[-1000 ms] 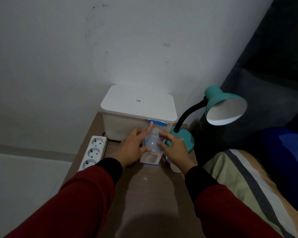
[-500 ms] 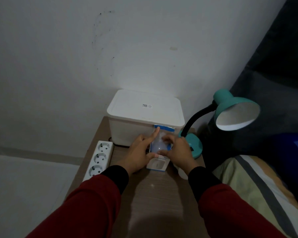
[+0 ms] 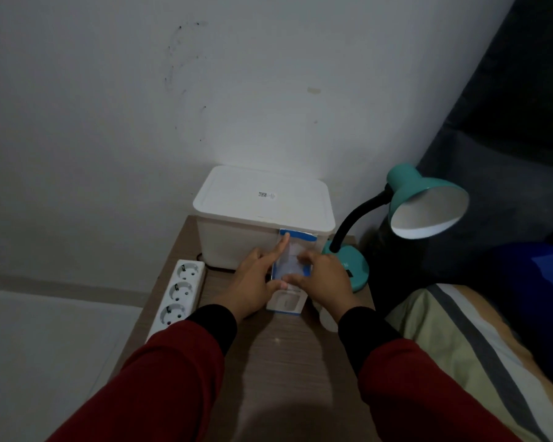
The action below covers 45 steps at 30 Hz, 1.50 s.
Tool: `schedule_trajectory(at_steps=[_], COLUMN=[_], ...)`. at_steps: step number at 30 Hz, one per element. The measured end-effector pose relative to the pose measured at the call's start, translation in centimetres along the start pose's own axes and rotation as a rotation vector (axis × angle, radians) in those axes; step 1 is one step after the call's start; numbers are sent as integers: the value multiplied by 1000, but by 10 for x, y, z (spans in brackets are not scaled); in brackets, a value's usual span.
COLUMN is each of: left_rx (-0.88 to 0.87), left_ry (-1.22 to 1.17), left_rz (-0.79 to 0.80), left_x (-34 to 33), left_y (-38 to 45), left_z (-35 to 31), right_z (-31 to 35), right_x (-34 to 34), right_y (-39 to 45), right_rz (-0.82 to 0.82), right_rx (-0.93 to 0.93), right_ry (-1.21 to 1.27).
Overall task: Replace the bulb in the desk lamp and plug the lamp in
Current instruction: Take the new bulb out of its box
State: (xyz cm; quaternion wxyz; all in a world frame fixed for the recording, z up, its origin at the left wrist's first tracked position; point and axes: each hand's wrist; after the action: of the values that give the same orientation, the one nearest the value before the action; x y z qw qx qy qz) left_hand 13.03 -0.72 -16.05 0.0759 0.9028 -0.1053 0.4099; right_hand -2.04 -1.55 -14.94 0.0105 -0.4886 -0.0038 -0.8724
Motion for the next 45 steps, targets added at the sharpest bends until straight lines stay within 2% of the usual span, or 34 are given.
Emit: schedule_trajectory(at_steps=[7,16,20,26,28,31,37,40,45], left_rx=[-7,10,11,37,37,40,16,-9,-42], left_ry=[-30,-19,-6,-15,7,61,126,157,167], left_rz=[-9,-19,-31,-33,-55,-83,-156,-228,-283], left_x=[0,-3,-4,-5,-6,-6,0,3,2], left_y=[-1,-1,-3,-7,-9,-14,-24,-23,-19], left_z=[0,-1,-3,-8,-9,-16,-30,-32,-29], right_z=[8,5,1,-6,-8,-5,-9,-7,-3], right_x=[3,13,22,32,31,34,47,51,55], right_y=[12,-11,-23,-47,-53,-62,-68,-67,-65], right_rz=[96,-82,-145,-121,-153,-227,-501,-512,-525], right_rx=[18,14,55,80,43,-76,-277,-342,-359], right_ry=[-29,360,420,428,475,700,878,954,918])
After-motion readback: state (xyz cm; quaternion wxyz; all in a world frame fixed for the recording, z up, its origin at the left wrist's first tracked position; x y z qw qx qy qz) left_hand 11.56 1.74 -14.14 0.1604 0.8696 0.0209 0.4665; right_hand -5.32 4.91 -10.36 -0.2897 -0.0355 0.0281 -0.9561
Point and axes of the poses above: each hand's wrist, its own y-axis towards the middle knuckle, its own x-axis out of the back of the hand, z = x × y, and after that the axes turned 4 degrees about y, right-handed
